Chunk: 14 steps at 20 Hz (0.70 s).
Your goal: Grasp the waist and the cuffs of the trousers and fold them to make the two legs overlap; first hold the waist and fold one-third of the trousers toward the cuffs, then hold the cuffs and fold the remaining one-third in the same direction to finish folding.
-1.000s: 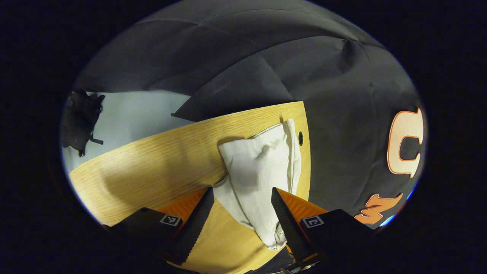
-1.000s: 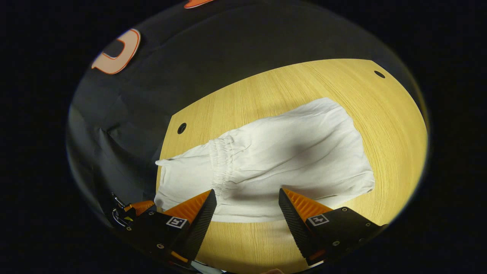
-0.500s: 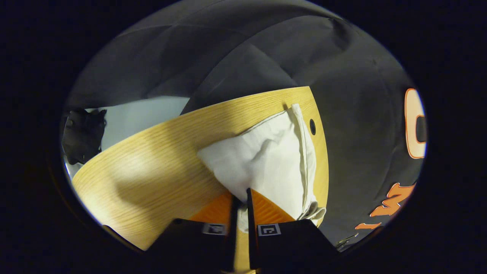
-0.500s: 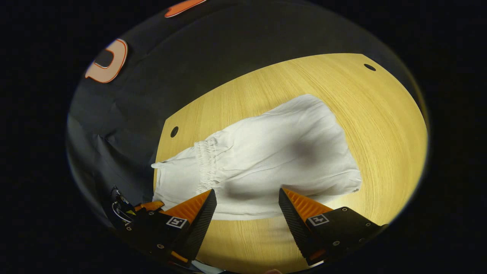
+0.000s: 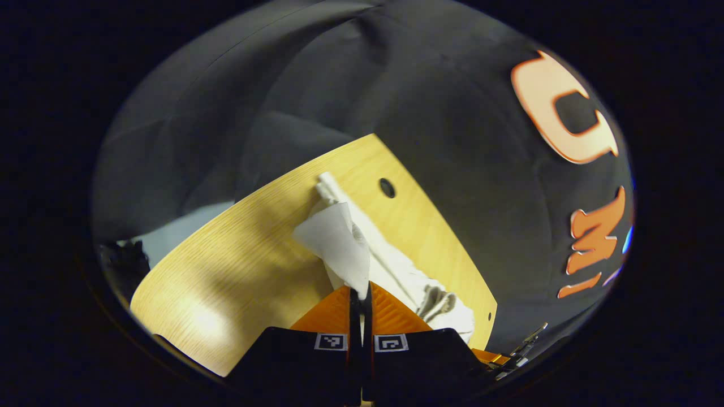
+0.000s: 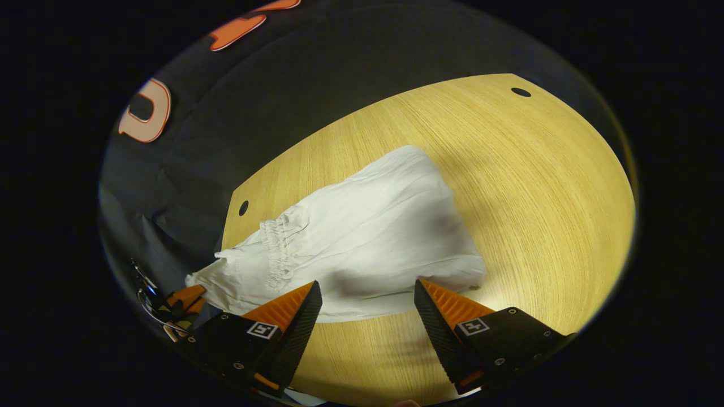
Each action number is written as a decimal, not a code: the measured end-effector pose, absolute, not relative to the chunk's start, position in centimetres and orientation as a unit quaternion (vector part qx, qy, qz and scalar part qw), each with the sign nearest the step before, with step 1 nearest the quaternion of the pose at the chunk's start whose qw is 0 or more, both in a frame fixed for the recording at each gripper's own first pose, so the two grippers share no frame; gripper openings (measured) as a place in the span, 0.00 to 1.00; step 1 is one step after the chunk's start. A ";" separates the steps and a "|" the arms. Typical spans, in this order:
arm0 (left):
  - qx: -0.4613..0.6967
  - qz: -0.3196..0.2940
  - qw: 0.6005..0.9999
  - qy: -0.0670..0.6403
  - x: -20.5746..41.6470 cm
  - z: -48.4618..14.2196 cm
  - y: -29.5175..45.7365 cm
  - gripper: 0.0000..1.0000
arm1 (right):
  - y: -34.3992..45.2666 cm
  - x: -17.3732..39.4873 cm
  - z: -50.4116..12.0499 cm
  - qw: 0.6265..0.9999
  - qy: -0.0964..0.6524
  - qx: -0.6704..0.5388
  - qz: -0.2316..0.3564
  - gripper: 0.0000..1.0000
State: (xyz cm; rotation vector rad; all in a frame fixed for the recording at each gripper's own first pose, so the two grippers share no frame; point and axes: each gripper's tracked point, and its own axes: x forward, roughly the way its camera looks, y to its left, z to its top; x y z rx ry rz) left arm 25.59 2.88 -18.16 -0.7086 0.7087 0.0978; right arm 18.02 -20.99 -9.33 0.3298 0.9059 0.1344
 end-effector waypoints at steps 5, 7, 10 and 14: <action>-0.274 -0.032 0.911 0.307 27.6 -11.4 -5.1 0.04 | -25.0 17.6 -8.8 0.888 0.423 0.172 0.055 0.99; -0.251 -0.058 0.917 0.306 28.7 -10.4 -9.2 0.04 | -26.7 17.6 -8.7 0.890 0.417 0.179 0.049 0.99; -0.209 -0.097 0.922 0.311 29.5 -9.9 -15.3 0.04 | -30.0 17.5 -8.4 0.891 0.410 0.191 0.038 0.99; -0.166 -0.150 0.917 0.330 31.0 -11.4 -22.9 0.04 | -35.1 17.0 -8.0 0.889 0.405 0.211 0.021 0.99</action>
